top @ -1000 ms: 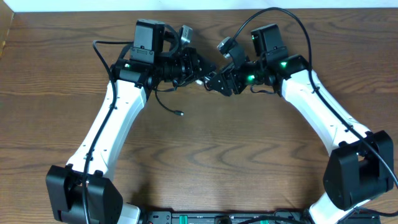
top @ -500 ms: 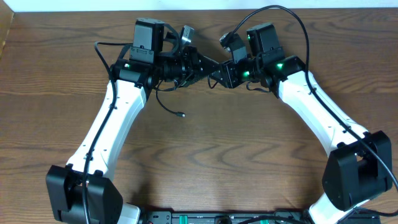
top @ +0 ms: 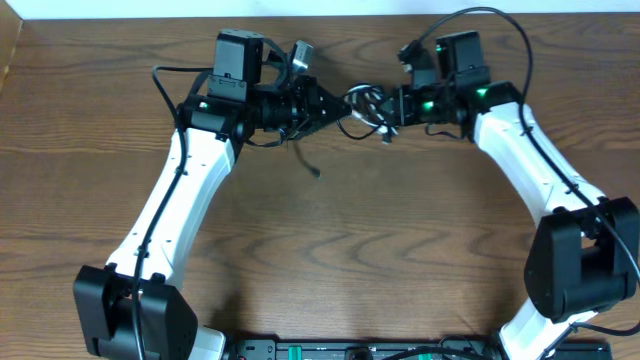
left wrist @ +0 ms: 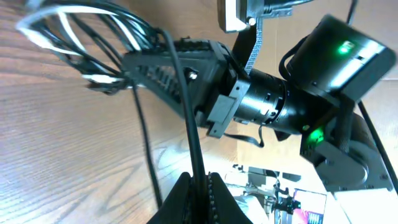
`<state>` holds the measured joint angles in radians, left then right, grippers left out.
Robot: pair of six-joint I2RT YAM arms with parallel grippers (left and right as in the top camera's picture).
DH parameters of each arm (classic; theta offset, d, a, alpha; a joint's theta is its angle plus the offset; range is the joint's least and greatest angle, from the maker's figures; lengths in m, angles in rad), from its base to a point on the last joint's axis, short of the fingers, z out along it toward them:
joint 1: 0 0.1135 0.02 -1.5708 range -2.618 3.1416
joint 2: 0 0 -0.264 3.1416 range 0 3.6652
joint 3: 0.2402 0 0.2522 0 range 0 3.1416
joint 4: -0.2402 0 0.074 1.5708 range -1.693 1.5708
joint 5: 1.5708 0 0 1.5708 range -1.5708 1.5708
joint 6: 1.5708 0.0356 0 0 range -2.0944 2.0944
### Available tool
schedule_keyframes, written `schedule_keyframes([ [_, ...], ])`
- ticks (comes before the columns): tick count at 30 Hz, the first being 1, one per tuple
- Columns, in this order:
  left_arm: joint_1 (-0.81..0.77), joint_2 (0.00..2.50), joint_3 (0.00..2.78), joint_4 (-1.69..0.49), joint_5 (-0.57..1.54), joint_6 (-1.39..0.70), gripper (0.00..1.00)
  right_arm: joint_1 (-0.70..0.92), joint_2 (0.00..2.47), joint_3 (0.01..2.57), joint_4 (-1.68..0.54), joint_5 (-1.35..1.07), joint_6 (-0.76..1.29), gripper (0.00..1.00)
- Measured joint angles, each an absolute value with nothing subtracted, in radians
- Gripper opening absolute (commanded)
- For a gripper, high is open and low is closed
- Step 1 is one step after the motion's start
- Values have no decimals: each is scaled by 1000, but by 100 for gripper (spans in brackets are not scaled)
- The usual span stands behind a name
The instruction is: Untangle cables
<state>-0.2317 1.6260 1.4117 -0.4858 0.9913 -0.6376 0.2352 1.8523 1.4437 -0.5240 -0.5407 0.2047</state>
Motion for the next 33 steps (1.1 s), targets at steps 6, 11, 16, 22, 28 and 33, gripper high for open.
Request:
schedule_keyframes([
  [6,-144,1563,1412,-490,989,-607,7,187,1887,1444,-570,-543,228,15],
  [11,-31,1436,1412,-490,963,-593,7,149,1928,1444,-589,-539,244,15],
  [16,85,1334,1412,-490,936,-564,7,130,1928,1444,-616,-502,261,18],
  [22,249,1261,1412,-493,879,-526,7,112,1929,1444,-636,-476,268,22],
  [28,362,1251,1412,-515,853,-508,7,112,1929,1444,-655,-475,234,21],
  [33,369,1252,1412,-543,831,-465,7,101,1930,1444,-690,-514,139,21],
])
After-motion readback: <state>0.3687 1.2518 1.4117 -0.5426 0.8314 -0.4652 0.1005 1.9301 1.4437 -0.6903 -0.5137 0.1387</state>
